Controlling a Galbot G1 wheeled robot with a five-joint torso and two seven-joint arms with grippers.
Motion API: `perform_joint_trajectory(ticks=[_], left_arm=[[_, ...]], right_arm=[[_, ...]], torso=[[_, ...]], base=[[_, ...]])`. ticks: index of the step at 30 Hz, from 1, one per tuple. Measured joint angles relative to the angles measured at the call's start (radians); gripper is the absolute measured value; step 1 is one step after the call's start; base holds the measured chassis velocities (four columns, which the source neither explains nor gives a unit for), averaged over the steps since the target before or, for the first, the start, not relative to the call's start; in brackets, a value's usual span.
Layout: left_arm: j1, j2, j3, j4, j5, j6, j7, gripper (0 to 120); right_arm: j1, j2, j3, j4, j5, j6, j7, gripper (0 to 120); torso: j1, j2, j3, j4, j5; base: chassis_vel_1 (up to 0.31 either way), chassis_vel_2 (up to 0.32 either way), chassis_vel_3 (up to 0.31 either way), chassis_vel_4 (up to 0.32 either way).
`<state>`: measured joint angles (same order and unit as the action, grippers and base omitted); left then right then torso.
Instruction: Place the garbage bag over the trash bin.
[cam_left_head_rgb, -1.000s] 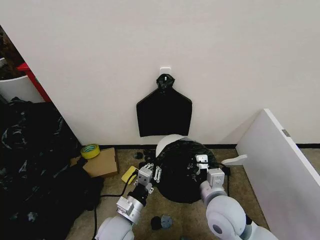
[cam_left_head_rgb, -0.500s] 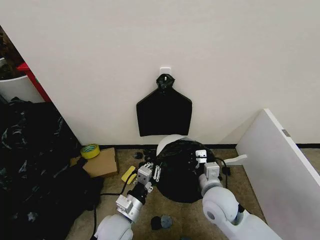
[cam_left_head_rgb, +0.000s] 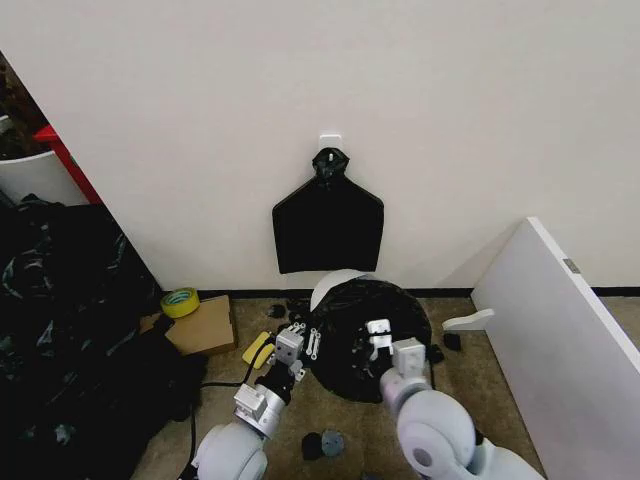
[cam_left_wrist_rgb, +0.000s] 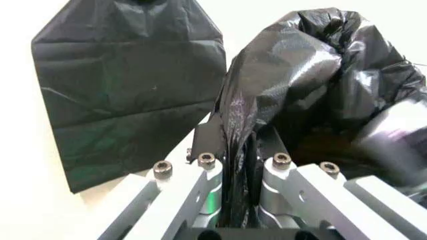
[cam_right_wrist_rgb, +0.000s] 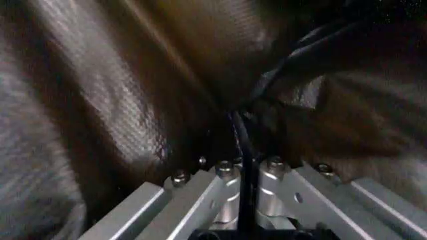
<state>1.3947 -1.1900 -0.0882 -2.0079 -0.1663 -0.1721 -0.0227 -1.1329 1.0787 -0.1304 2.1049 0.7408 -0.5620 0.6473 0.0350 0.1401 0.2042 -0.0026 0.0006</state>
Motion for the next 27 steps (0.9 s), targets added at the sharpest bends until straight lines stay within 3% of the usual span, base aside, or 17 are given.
perform_joint_trajectory(ticks=[8,27], left_arm=[[0.013,0.003,-0.003,-0.019,-0.001,-0.007,0.01,5],[0.042,0.014,-0.006,-0.071,-0.024,-0.01,0.042,5]], right_arm=[[0.089,0.049,-0.047,-0.142,-0.06,-0.005,-0.021,0],[0.135,0.08,-0.011,-0.269,-0.147,0.033,-0.063,0]], torso=[[0.0,0.0,0.0,0.0,-0.0001],[0.0,0.0,0.0,-0.0001,0.0]], base=[[0.0,0.0,0.0,0.0],[0.0,0.0,0.0,0.0]])
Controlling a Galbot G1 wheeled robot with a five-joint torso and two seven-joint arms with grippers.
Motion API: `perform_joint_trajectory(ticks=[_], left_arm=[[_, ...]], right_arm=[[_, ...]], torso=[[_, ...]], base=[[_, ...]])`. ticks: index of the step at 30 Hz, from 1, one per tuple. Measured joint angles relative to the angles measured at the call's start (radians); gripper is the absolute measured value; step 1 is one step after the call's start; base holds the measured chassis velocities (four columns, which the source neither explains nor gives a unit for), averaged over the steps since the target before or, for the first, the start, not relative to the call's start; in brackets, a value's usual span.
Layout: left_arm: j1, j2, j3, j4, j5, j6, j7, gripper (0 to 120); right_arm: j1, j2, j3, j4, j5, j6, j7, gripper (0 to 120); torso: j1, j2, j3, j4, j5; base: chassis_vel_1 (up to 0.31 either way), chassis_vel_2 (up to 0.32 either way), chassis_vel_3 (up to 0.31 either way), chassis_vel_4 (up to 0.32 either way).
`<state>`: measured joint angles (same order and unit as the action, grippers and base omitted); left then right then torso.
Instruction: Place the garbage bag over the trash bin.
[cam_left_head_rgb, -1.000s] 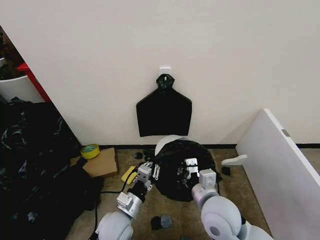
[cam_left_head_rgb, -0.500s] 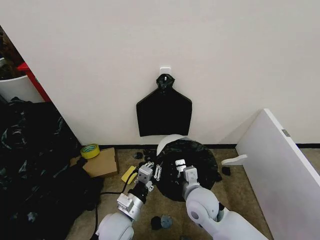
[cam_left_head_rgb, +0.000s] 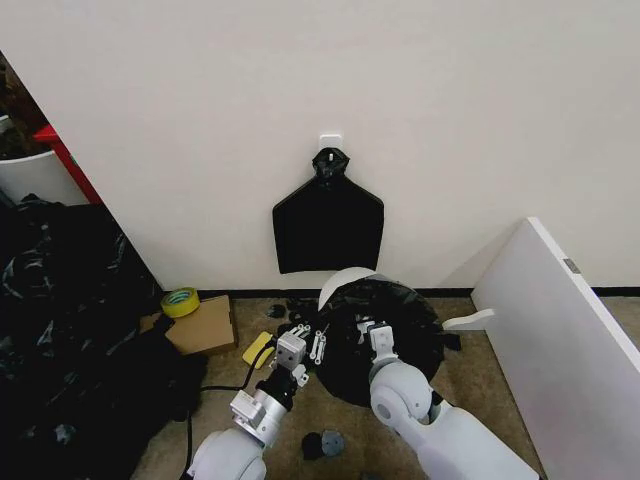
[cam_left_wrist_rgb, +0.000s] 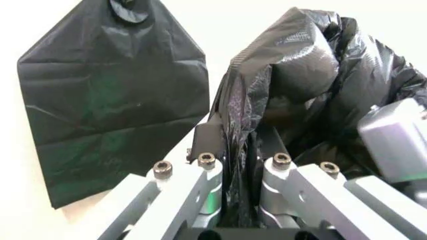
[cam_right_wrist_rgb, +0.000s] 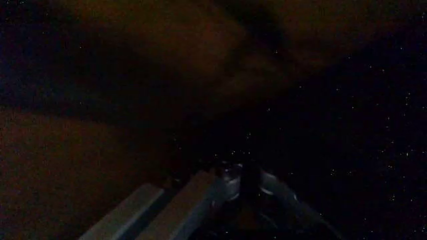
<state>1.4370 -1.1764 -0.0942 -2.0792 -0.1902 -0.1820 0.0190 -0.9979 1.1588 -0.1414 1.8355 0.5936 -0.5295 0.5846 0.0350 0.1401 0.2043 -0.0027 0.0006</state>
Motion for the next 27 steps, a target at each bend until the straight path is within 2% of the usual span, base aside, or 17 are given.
perform_joint_trajectory(ticks=[10,20,27], left_arm=[[0.003,0.002,-0.009,-0.002,0.0,-0.003,0.007,5],[-0.021,0.002,-0.026,0.027,0.0,0.008,-0.025,5],[-0.017,0.005,-0.022,0.032,0.005,0.016,-0.028,5]], right_arm=[[-0.007,-0.008,0.019,-0.019,-0.05,0.047,-0.034,0],[-0.128,-0.058,-0.005,0.188,-0.07,0.052,-0.03,0],[-0.144,-0.059,0.0,0.221,-0.09,0.096,-0.052,0]], torso=[[0.0,0.0,0.0,0.0001,0.0001],[0.0,0.0,0.0,-0.0001,-0.0001],[0.0,0.0,0.0,-0.0001,0.0]], base=[[0.0,0.0,0.0,0.0],[0.0,0.0,0.0,0.0],[0.0,0.0,0.0,0.0]])
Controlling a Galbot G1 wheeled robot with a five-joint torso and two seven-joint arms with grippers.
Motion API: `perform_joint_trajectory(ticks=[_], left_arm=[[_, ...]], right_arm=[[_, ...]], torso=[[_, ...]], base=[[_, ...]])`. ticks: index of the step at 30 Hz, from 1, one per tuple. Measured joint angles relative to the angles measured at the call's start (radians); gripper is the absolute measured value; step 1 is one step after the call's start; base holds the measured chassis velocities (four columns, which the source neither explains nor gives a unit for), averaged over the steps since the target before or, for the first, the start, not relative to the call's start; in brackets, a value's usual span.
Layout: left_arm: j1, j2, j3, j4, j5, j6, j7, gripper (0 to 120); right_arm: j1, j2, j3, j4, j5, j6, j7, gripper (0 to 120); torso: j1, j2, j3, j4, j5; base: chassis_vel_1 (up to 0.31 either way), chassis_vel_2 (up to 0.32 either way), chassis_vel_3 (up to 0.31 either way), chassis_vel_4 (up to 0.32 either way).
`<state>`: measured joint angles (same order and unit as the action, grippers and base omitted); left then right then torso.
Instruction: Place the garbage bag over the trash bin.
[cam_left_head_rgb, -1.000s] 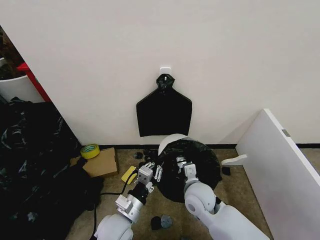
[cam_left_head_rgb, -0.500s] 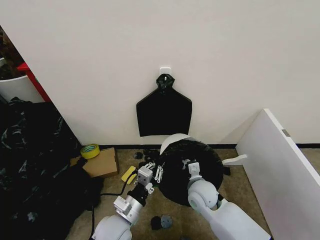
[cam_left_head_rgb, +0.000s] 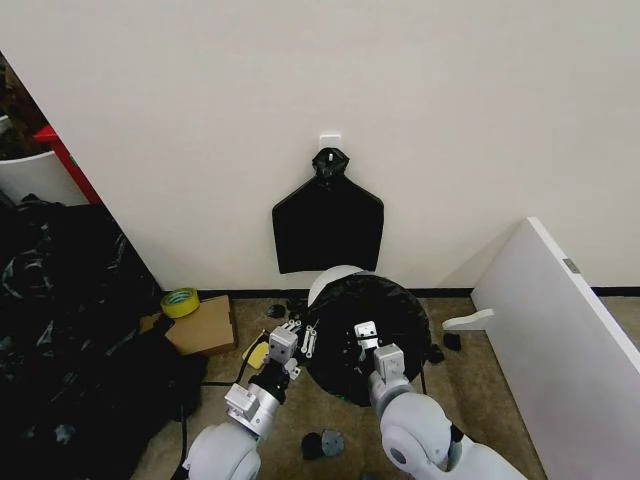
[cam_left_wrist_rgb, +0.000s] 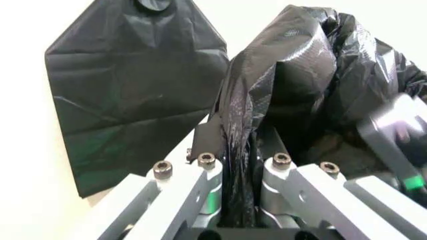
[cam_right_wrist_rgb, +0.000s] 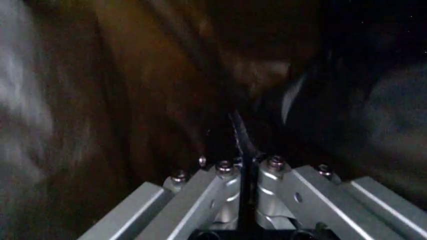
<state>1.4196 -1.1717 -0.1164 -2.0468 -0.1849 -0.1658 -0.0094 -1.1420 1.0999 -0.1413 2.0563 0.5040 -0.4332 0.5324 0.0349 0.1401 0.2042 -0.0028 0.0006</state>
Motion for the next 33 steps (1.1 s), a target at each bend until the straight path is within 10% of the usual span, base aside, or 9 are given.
perform_joint_trajectory(ticks=[33], left_arm=[[0.019,-0.007,0.01,-0.014,0.015,-0.013,0.038,5]], right_arm=[[0.138,0.01,0.072,-0.21,-0.078,-0.007,0.003,0]], torso=[[0.0,0.0,0.0,0.0001,0.0]], base=[[0.0,0.0,0.0,0.0]])
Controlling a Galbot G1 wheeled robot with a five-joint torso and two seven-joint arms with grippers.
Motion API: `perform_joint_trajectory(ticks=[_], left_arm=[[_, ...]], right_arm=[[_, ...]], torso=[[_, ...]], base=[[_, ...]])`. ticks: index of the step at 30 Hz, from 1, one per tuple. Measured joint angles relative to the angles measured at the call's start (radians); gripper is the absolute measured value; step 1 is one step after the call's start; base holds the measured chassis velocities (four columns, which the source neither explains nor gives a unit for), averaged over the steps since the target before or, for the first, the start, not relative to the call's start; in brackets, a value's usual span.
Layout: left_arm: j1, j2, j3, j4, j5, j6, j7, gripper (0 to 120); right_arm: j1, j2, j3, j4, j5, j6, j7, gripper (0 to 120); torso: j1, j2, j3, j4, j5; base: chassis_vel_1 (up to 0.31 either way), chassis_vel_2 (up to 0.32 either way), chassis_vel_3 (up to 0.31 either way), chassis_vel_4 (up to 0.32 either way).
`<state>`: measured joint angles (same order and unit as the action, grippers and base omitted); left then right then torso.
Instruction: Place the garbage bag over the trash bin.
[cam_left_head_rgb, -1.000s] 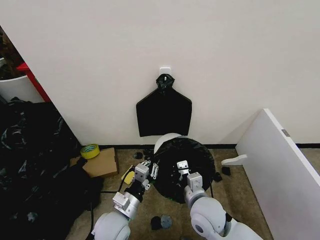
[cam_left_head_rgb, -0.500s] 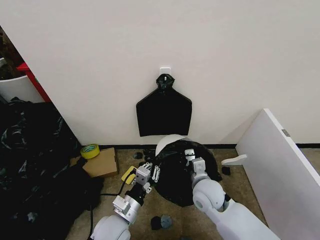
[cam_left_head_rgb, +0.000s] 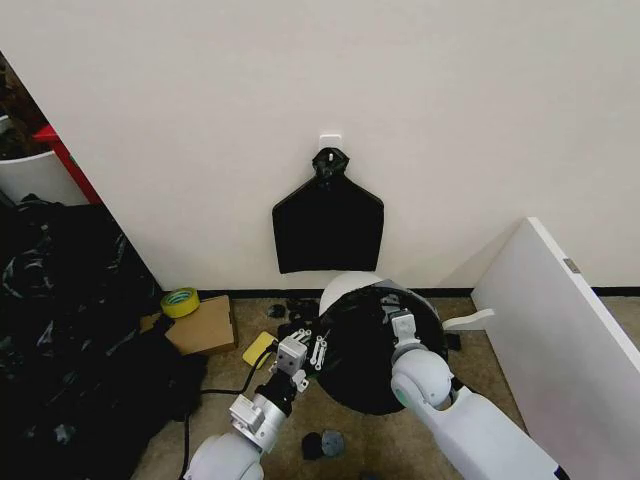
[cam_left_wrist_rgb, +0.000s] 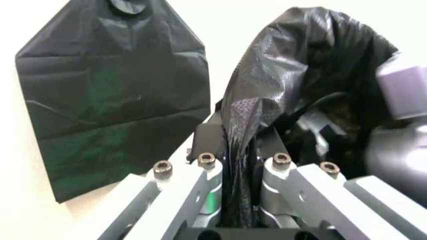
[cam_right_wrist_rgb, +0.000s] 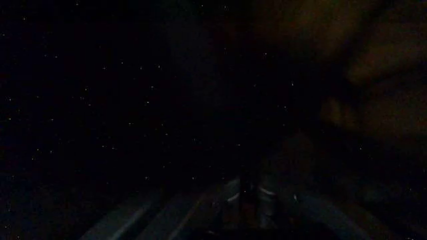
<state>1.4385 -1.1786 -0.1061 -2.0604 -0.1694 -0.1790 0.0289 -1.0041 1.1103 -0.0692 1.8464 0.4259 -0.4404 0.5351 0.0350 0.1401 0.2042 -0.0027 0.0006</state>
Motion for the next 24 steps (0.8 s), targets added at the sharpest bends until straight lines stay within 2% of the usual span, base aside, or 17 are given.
perform_joint_trajectory(ticks=[5,9,18,24], left_arm=[[-0.008,0.0,-0.008,0.006,-0.003,-0.003,-0.005,5],[-0.01,0.001,-0.009,0.006,-0.004,-0.003,-0.005,5],[0.007,-0.002,-0.005,-0.017,0.0,-0.004,-0.003,5],[0.015,0.0,-0.009,-0.03,0.001,-0.004,-0.003,5]], right_arm=[[-0.055,-0.017,-0.026,0.111,0.026,-0.002,0.0,0],[-0.079,-0.018,-0.049,0.144,0.06,-0.003,-0.006,0],[-0.066,0.007,-0.074,0.063,0.082,-0.056,0.012,0],[-0.059,0.01,-0.066,0.016,0.025,-0.068,0.022,0]], torso=[[0.0,0.0,0.0,0.0,-0.0002],[0.0,0.0,0.0,-0.0001,-0.0002],[0.0,0.0,0.0,0.0001,-0.0001],[0.0,0.0,0.0,0.0001,0.0]], base=[[0.0,0.0,0.0,0.0],[0.0,0.0,0.0,0.0],[0.0,0.0,0.0,0.0],[0.0,0.0,0.0,0.0]])
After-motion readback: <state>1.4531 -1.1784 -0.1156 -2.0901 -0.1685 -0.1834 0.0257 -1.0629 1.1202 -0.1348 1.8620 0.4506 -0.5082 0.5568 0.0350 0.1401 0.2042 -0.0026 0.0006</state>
